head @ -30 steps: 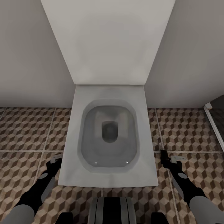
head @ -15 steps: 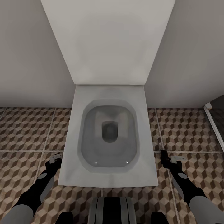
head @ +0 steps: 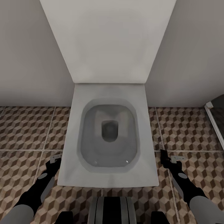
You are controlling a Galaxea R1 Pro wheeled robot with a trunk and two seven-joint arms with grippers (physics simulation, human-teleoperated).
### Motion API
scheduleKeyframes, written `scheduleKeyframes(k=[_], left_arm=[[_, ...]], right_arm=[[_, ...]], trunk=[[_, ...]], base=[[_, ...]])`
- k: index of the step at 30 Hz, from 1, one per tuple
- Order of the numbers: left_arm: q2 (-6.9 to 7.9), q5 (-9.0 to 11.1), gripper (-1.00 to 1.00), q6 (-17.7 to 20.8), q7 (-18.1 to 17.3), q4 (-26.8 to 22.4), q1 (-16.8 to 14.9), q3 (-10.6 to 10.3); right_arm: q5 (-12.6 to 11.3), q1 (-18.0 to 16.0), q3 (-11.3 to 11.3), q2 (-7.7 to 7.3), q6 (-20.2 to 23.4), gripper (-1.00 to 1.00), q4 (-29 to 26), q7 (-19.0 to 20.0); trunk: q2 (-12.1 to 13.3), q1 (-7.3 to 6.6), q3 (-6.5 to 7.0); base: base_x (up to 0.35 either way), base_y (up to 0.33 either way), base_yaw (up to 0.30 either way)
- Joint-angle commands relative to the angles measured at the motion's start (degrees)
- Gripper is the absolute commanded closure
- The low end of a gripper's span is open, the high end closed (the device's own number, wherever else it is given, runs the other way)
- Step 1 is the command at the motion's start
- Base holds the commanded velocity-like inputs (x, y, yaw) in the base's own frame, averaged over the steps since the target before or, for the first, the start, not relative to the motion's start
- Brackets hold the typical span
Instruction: Take the four mousetraps from the cabinet in the bathroom and place them on the bathroom floor. Make sure all four end up on the same floor surface, and ensure that at least two of them are either under or directly next to the same bathroom sink.
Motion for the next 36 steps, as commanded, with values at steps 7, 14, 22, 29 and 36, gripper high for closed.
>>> scheduleKeyframes(k=[7, 14, 22, 29, 36], left_arm=[[-0.19, 0.3, 1.0, -0.2, 0.3, 0.0, 0.0, -0.2], [-0.23, 0.3, 1.0, -0.2, 0.3, 0.0, 0.0, -0.2], [-0.31, 0.3, 1.0, -0.2, 0.3, 0.0, 0.0, -0.2], [-0.29, 0.4, 1.0, -0.2, 0.3, 0.0, 0.0, -0.2], [-0.47, 0.5, 1.0, -0.1, 0.2, 0.0, 0.0, -0.3]], right_arm=[[0.0, 0.0, 0.0, 0.01, -0.2, 1.0, 0.0, -0.1], [0.0, 0.0, 0.0, 0.01, -0.2, 1.0, 0.0, -0.1], [0.0, 0.0, 0.0, 0.01, -0.2, 1.0, 0.0, -0.1], [0.0, 0.0, 0.0, 0.01, -0.2, 1.0, 0.0, -0.1], [0.0, 0.0, 0.1, 0.01, -0.3, 1.0, 0.0, -0.1]], trunk=[[0.0, -0.01, -0.03], [0.0, -0.01, -0.03], [0.0, 0.04, -0.47], [0.0, 0.07, -0.69], [0.0, 0.07, -0.69]], base=[[0.0, 0.0, 0.0], [0.0, 0.0, 0.0], [0.0, 0.0, 0.0], [0.0, 0.0, 0.0], [0.0, 0.0, 0.0]])
